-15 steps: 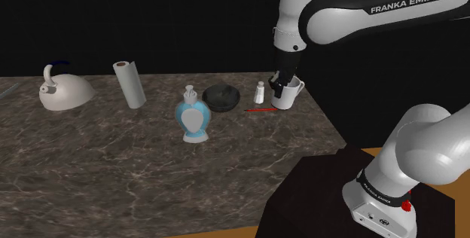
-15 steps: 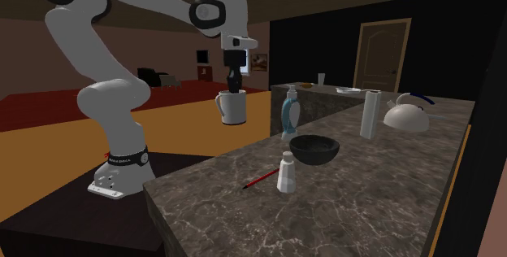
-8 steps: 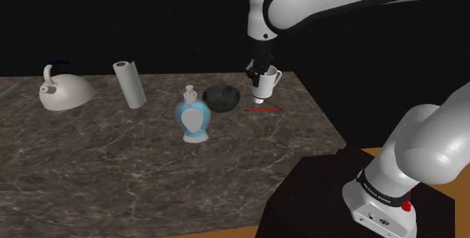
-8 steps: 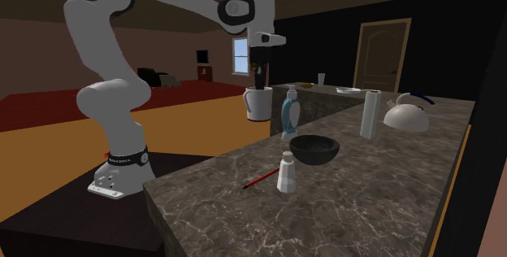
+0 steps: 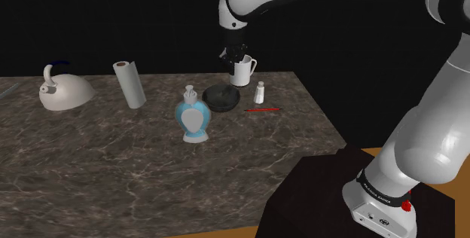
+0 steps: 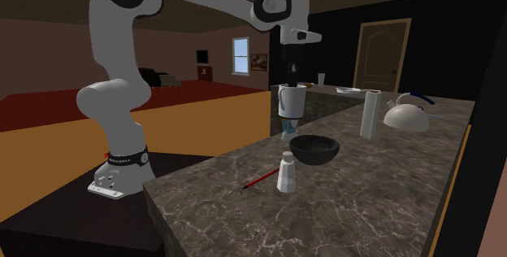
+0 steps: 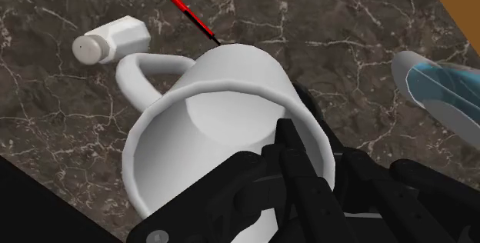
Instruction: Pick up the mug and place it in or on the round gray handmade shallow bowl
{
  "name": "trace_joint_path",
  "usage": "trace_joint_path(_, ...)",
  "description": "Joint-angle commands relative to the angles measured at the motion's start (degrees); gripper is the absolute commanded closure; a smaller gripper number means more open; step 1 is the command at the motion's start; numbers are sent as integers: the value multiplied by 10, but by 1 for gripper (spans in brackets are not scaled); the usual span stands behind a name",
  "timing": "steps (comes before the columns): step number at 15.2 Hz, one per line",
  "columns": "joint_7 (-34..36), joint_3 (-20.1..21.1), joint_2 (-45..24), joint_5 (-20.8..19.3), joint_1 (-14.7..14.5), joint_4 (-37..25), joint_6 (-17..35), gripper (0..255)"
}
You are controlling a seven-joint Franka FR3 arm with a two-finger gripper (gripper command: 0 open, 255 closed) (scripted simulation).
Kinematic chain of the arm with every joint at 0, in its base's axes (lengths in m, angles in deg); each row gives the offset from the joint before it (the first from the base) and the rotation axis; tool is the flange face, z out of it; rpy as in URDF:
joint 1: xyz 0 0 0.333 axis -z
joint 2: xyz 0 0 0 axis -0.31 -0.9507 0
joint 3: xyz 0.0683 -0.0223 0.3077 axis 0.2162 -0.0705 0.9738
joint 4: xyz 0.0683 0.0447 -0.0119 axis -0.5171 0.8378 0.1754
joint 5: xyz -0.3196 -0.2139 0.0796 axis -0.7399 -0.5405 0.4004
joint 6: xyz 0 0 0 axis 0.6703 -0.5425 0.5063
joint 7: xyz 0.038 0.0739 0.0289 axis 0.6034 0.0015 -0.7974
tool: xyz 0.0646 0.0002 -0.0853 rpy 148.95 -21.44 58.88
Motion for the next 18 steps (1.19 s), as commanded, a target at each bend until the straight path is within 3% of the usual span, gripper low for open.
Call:
trace_joint_path(1,4,1,-48,-9,-3,-66,-19,255)
trace_joint_path(5,7,0,-138,-24,-11,-195,-59,255)
trace_joint_path(18,15,-3,-149,-29,-10,-111,36,255)
